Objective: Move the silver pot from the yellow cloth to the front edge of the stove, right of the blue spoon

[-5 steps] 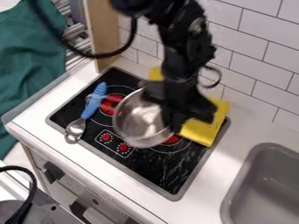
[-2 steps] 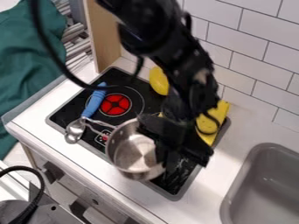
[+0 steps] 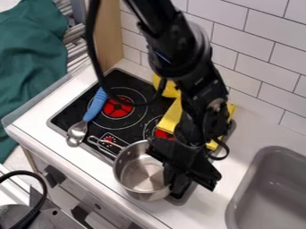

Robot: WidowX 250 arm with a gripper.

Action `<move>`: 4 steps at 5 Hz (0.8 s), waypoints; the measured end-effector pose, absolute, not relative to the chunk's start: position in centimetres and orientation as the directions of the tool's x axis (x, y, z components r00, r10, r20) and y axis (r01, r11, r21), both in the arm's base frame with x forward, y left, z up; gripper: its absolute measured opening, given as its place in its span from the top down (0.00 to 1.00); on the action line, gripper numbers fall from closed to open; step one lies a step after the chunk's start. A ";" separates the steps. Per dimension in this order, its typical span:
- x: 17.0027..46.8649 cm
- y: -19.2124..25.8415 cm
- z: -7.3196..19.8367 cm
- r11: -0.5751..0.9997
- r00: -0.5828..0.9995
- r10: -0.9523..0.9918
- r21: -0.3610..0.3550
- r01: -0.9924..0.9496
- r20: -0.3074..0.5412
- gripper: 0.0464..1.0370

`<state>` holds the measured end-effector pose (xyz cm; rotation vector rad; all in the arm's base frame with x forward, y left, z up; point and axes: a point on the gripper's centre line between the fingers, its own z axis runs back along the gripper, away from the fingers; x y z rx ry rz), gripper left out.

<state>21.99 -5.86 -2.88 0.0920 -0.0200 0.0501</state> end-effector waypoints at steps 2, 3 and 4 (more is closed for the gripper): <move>22.0 -6.3 -3.3 0.996 1.000 0.015 0.090 -0.016 0.011 0.97; 22.4 -6.7 -3.2 0.997 0.999 -0.031 0.078 0.030 0.018 0.83; 22.5 -7.1 -3.3 0.997 0.997 -0.068 0.046 0.066 0.030 0.56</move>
